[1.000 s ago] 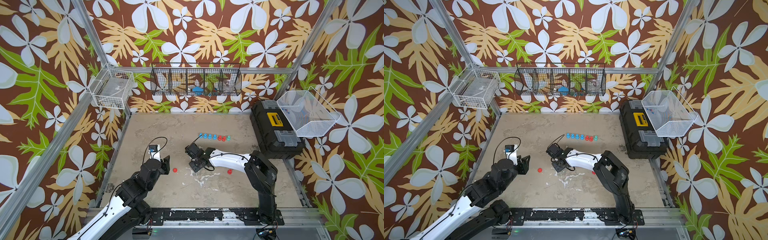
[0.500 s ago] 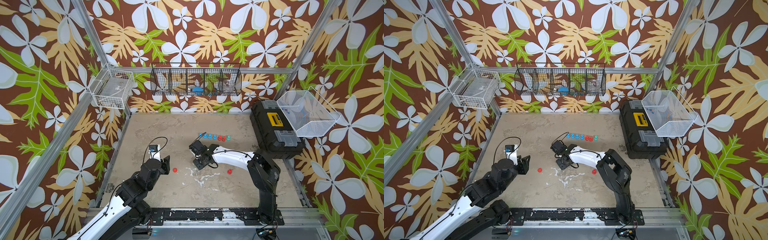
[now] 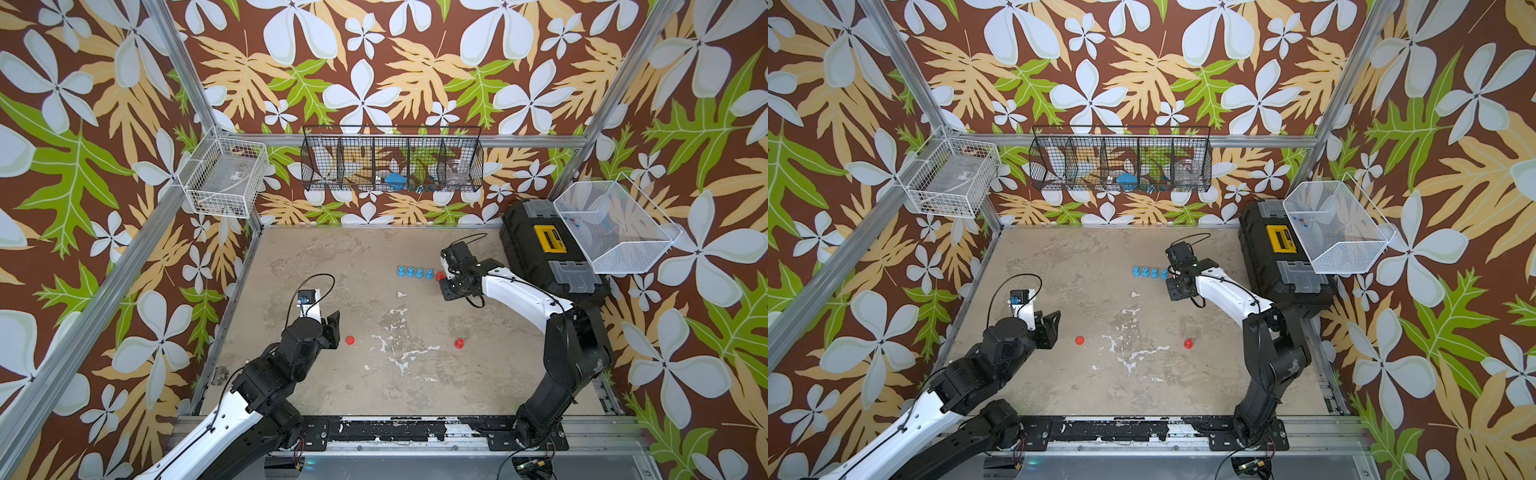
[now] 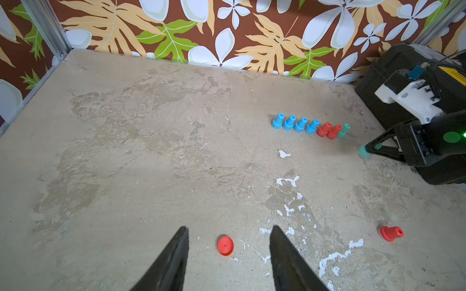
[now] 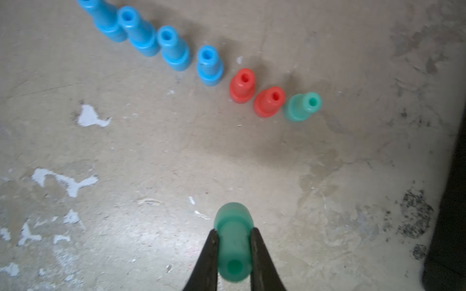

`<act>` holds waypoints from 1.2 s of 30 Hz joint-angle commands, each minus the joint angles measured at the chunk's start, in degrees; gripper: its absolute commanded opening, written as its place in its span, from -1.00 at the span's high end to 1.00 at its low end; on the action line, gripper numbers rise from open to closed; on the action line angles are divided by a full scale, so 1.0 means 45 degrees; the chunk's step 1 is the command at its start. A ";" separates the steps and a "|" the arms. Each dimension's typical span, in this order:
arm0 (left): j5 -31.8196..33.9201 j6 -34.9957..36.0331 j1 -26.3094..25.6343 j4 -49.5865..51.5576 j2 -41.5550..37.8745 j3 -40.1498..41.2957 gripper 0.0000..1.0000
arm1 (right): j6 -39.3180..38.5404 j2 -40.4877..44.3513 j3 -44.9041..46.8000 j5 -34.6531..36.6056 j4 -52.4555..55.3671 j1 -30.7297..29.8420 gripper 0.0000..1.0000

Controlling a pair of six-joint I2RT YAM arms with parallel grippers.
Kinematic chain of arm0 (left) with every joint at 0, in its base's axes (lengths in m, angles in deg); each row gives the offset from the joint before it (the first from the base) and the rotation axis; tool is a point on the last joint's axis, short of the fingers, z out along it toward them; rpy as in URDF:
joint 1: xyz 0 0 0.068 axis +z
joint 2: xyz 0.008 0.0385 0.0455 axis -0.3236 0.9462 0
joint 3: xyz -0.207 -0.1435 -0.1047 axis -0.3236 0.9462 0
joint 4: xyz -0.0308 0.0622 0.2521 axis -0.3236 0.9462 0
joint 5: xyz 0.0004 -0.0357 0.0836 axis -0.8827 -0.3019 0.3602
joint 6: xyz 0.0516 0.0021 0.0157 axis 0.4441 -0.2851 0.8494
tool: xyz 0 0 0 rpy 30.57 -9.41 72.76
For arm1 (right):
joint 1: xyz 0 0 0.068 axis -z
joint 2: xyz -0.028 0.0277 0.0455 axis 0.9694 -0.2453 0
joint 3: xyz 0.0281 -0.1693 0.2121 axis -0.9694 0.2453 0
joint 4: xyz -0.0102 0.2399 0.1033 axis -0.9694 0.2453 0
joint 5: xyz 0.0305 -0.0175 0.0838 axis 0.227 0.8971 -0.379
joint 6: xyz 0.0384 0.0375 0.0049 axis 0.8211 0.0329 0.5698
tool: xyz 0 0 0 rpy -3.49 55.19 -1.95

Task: Close the stamp cap
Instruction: Place the stamp at the center of the board.

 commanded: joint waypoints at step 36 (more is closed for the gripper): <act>0.0109 -0.0080 0.0017 0.0003 -0.0032 0.0052 -0.08 | 0.0278 -0.3717 -0.2592 0.0456 -0.1271 0.2581 0.76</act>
